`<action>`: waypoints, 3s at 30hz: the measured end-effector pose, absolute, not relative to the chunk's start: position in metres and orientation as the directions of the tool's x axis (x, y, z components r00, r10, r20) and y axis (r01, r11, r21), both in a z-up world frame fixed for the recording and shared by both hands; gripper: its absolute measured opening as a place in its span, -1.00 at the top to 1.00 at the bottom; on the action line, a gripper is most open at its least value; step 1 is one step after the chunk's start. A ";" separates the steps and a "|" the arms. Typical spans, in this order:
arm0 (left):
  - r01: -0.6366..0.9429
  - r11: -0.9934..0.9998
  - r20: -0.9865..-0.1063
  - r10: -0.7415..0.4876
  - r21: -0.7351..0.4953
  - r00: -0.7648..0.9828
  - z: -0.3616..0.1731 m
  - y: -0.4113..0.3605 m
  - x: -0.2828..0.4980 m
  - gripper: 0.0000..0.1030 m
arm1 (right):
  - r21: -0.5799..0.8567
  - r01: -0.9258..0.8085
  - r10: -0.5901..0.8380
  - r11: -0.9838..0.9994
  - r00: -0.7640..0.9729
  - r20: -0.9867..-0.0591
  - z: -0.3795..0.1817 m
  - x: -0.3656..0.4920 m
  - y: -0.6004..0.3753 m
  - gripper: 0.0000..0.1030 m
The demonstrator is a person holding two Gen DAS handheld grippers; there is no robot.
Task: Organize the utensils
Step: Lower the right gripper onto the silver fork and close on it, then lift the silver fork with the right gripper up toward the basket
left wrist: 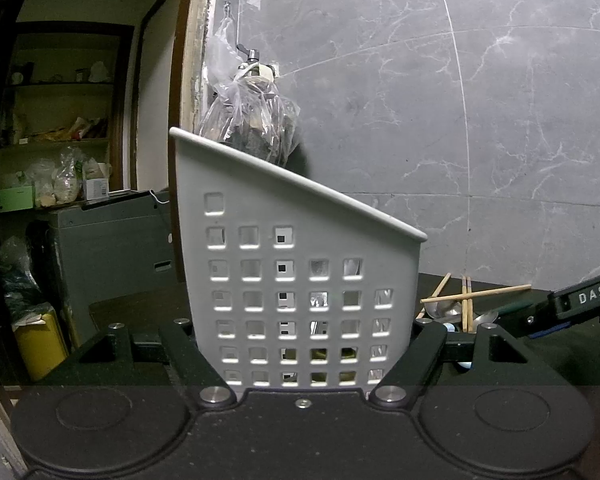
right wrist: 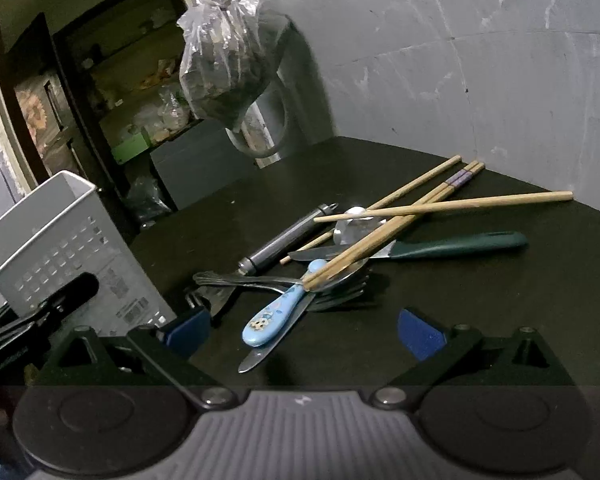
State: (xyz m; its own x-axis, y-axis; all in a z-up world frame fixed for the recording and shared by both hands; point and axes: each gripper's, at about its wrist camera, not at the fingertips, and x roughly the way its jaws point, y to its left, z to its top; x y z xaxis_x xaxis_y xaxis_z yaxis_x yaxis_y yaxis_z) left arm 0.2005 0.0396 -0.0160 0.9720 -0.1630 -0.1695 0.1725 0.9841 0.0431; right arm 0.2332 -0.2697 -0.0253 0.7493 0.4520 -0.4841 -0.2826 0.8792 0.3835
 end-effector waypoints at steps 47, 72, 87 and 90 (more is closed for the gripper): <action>0.171 0.984 -0.171 -0.161 0.044 0.972 -0.015 0.038 0.201 -0.48 | 0.401 -0.239 0.439 0.884 0.716 -0.542 -0.030 0.235 -0.297 0.75; 0.172 0.984 -0.173 -0.162 0.044 0.971 -0.014 0.038 0.201 -0.48 | 0.452 -0.172 0.378 0.875 0.826 -0.418 -0.031 0.218 -0.301 0.85; 0.172 0.984 -0.175 -0.162 0.044 0.971 -0.014 0.038 0.202 -0.48 | 0.164 -0.261 0.299 0.951 0.911 -0.285 -0.001 0.173 -0.277 0.91; 0.172 0.984 -0.174 -0.162 0.044 0.971 -0.014 0.038 0.201 -0.48 | 0.109 -0.260 0.280 0.959 0.926 -0.253 0.004 0.160 -0.273 0.93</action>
